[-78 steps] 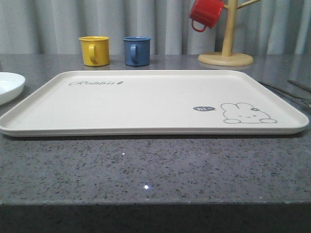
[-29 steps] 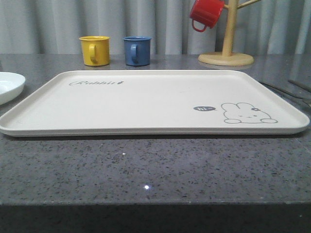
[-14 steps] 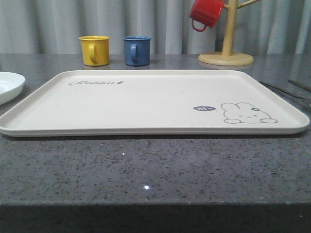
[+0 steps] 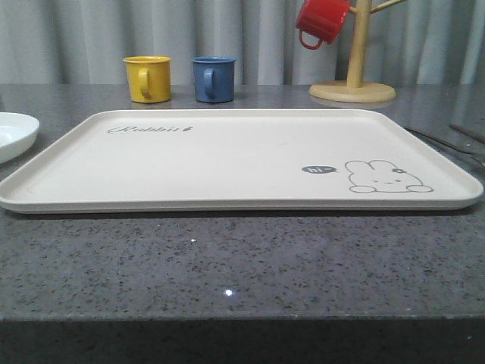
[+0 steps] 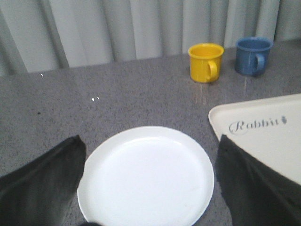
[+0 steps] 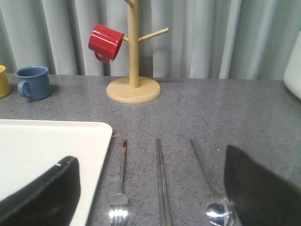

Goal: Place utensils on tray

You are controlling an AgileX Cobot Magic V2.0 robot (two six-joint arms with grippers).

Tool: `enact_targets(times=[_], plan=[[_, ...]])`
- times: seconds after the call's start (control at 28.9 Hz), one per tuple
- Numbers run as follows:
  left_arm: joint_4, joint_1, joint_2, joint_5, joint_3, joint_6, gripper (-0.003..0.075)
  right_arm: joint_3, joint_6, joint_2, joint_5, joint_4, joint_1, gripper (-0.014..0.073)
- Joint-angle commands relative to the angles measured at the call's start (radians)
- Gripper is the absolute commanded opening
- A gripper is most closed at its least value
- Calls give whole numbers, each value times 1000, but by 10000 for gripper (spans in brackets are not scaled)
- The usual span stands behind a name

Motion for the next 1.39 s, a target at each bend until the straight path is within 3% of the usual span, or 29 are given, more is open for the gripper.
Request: enact_targets(times=[0.0,0.17,0.31,0.49,0.69,0.9,1.11,1.35], plan=[[-9,-7,138,89,-133,64,547,-38,-8,19,-83,-12,-4,645],[-2,-96,364,347,-318,146,547,-38,-8,19,-83,-12,-4,645],[103,-176,528,493,-405,153,547,-38,-8,19,-83,-12,-4,645],[129,-184,710,630,-487,153,521,-38,-8,19,-83,-12,-4,645],[132,-184,840,620,-509,153,353,-34,-8,19,-83,-12,-4,645],[134,-184,876,609,-509,153,261,-34,-8,19,-83,-12,-4,645],[153,-184,876,609,-509,153,-18,-34,-8,19,-83,-12,-4,645],[175,-203,860,660,-603,153,-18,-34,-8,19,-83,-12,-4,645]])
